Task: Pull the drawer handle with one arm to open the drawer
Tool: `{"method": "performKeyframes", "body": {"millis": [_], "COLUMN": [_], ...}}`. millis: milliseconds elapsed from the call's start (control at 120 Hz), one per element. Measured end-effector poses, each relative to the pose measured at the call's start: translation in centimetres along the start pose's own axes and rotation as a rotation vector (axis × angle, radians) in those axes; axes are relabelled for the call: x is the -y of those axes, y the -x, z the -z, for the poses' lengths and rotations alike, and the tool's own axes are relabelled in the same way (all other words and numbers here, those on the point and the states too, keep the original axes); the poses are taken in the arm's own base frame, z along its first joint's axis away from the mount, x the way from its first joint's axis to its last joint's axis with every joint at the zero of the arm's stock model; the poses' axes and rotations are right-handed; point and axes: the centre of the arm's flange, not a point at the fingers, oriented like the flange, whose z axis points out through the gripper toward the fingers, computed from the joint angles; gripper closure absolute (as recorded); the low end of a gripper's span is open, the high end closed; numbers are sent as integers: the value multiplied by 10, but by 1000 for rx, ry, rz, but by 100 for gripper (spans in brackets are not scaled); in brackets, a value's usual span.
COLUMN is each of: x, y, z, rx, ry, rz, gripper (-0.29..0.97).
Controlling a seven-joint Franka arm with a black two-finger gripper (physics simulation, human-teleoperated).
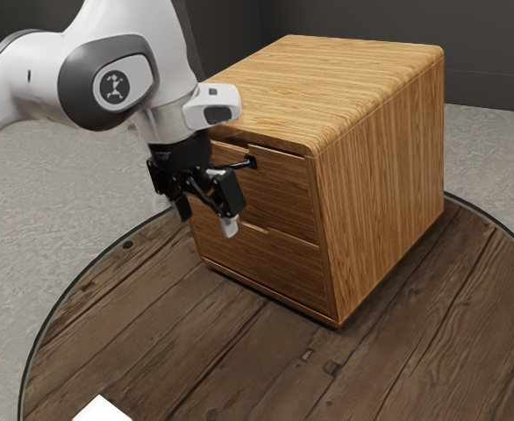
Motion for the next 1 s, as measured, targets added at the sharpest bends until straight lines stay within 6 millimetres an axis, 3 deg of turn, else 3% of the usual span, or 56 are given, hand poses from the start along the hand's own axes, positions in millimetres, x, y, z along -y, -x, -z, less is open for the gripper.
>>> {"method": "performKeyframes", "body": {"millis": [208,267,308,342,408,475,608,817,900,1000], "x": [-1,-3,-3,14,80,93,65,68,67,51], "y": [1,4,26,43,68,74,72,63,70,68], "z": [6,33,79,106,130,131,128,112,107,104], "rx": [-7,-46,-125,-169,-200,-182,-145,-121,-151,-188], "ry": [42,62,81,92,94,104,121,129,151,182], "rz": [6,6,6,53,267,413,612,915,1007,1074], "gripper": [0,0,0,0,0,0,0,0,0,0]}}
